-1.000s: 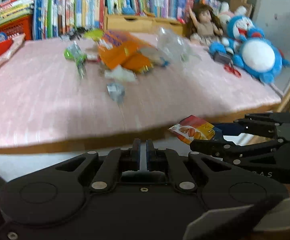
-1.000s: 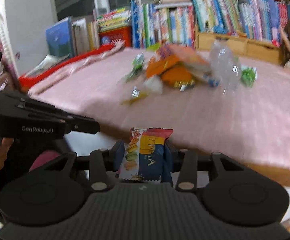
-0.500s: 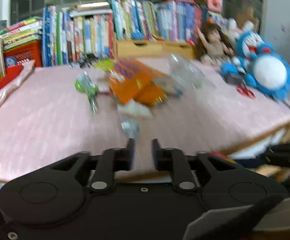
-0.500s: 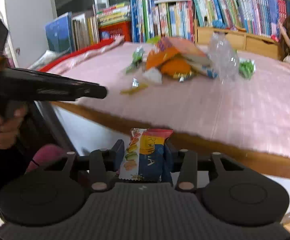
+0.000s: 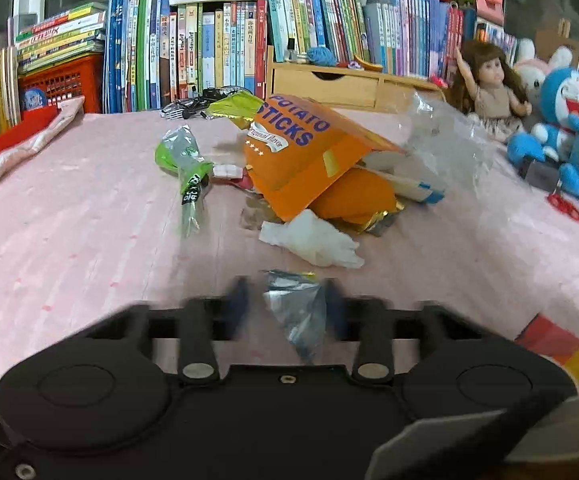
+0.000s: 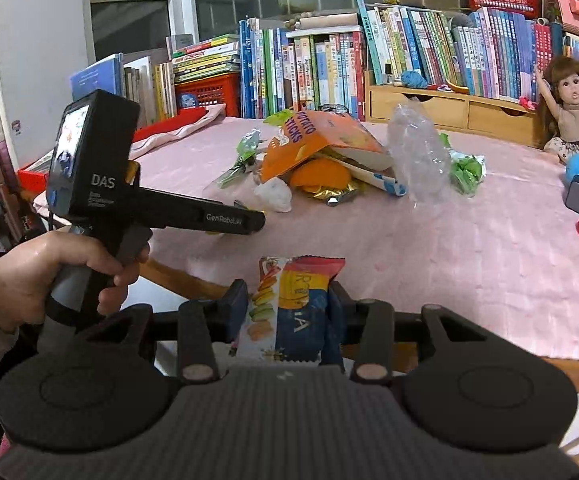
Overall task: Collect trash
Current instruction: 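Carry both wrappers down below the bed edge and open both grippers over the trash bag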
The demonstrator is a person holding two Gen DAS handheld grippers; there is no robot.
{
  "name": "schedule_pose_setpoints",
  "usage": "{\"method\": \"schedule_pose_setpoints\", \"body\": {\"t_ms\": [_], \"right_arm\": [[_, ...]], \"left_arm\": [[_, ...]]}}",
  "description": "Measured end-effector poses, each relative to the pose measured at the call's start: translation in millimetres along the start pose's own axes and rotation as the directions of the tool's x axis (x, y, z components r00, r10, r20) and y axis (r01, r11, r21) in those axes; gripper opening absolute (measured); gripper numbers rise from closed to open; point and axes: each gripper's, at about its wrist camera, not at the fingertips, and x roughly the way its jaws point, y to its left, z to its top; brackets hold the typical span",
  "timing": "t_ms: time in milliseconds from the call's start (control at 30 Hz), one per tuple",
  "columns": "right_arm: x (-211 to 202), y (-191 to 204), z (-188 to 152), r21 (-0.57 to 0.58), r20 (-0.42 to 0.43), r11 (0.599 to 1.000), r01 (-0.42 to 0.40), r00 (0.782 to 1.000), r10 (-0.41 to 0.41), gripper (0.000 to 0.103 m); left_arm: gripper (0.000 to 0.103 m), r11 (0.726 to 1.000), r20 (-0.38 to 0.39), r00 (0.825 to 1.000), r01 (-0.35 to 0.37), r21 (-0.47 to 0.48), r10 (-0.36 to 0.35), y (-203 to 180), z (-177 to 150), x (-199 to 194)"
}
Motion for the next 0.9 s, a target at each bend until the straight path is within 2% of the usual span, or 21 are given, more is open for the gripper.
{"method": "schedule_pose_setpoints", "body": {"t_ms": [100,200,433,533,733,900], "right_arm": [[3,-1,0,0.008,0.000,1.000,0.002,1.000,-0.002,0.049],[5,-2,-1,0.017,-0.004,1.000,-0.006,1.000,0.006,0.049],[1,5,-12,0.006,-0.051,0.999,-0.047,0.998,0.047,0.049],[-1,9,-21,0.001,-0.093,0.998,-0.059,0.994,0.059,0.049],[4,14,-44,0.002,-0.200,0.996,-0.084,0.976,0.083,0.050],[26,14,-67,0.000,-0.295,0.996,-0.091,0.952,0.087,0.051]], "left_arm": [[0.023,0.999,-0.004,1.000,0.025,-0.029,-0.025,3,1,-2],[0.022,1.000,0.004,1.000,0.021,-0.005,-0.021,-1,-1,-11],[0.020,0.994,0.013,0.996,0.084,0.072,-0.085,-13,-18,-66],[0.020,0.990,-0.007,0.995,0.103,0.098,-0.102,-16,-32,-90],[0.020,0.980,-0.141,0.983,0.138,0.146,-0.118,-17,-68,-115],[0.020,0.978,-0.273,0.959,0.126,0.169,-0.076,-19,-99,-96]]}}
